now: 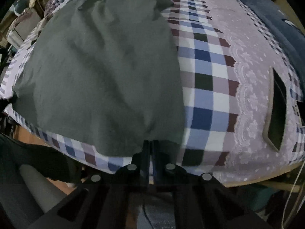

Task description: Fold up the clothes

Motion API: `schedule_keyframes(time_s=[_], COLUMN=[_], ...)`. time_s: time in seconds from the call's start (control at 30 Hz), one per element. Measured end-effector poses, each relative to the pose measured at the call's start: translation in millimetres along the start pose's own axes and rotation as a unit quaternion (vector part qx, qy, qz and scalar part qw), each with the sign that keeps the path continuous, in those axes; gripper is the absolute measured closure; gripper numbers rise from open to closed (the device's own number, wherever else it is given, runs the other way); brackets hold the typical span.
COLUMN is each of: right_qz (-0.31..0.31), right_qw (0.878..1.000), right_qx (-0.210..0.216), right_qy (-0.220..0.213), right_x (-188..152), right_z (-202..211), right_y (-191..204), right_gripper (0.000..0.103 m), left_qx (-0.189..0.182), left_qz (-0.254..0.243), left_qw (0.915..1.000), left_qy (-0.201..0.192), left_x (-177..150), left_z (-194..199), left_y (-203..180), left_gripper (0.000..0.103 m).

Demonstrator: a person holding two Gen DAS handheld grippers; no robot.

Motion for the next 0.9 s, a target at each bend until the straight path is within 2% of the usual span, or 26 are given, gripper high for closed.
schedule_keyframes(time_s=[0.13, 0.27, 0.4, 0.5, 0.53, 0.57, 0.6, 0.63, 0.67, 0.73, 0.9], right_qz=[-0.006, -0.011, -0.029, -0.045, -0.048, -0.051, -0.054, -0.057, -0.06, -0.066, -0.056], right_qw=[1.0, 1.0, 0.999, 0.998, 0.998, 0.998, 0.998, 0.998, 0.997, 0.997, 0.998], right_qx=[-0.008, -0.011, -0.009, -0.001, 0.005, 0.013, 0.018, 0.022, 0.026, 0.033, 0.036], right_qy=[-0.008, -0.012, -0.024, -0.034, -0.035, -0.035, -0.034, -0.032, -0.031, -0.029, -0.016], right_x=[-11, -22, -17, -9, -6, -4, -2, 0, 1, 4, 10], right_z=[15, 30, 34, 32, 30, 28, 26, 25, 23, 21, 12], right_y=[-6, -14, -24, -27, -24, -20, -19, -20, -20, -21, -16], right_gripper=[0.103, 0.102, 0.099, 0.097, 0.088, 0.075, 0.07, 0.066, 0.066, 0.065, 0.065], left_qx=[-0.024, -0.015, 0.027, 0.04, 0.038, 0.037, 0.036, 0.033, 0.028, 0.017, -0.011], left_qz=[0.056, 0.073, 0.06, 0.058, 0.061, 0.065, 0.069, 0.072, 0.076, 0.078, 0.085], left_qw=[0.9975, 0.9971, 0.9971, 0.997, 0.997, 0.9969, 0.9968, 0.9968, 0.9967, 0.9968, 0.9958], left_qy=[-0.034, -0.015, 0.039, 0.033, 0.028, 0.023, 0.018, 0.013, 0.008, -0.003, -0.033], left_x=[7, -9, -23, -23, -22, -22, -22, -22, -21, -21, -17], left_z=[25, 23, 3, 7, 10, 13, 16, 19, 22, 30, 44], left_y=[22, 32, 37, 38, 39, 41, 43, 45, 46, 48, 49], left_gripper=[0.102, 0.102, 0.1, 0.1, 0.097, 0.09, 0.086, 0.075, 0.065, 0.058, 0.056])
Point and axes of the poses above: each gripper's, at about its wrist camera, not at the fingertips, and z roughly against the way its jaws point, y to its left, x to its top, the point moved 8 cm from there along -z, roughly the way its jaws point, and after that the axes turned 1 degree about -z, right-handed, at the moved point
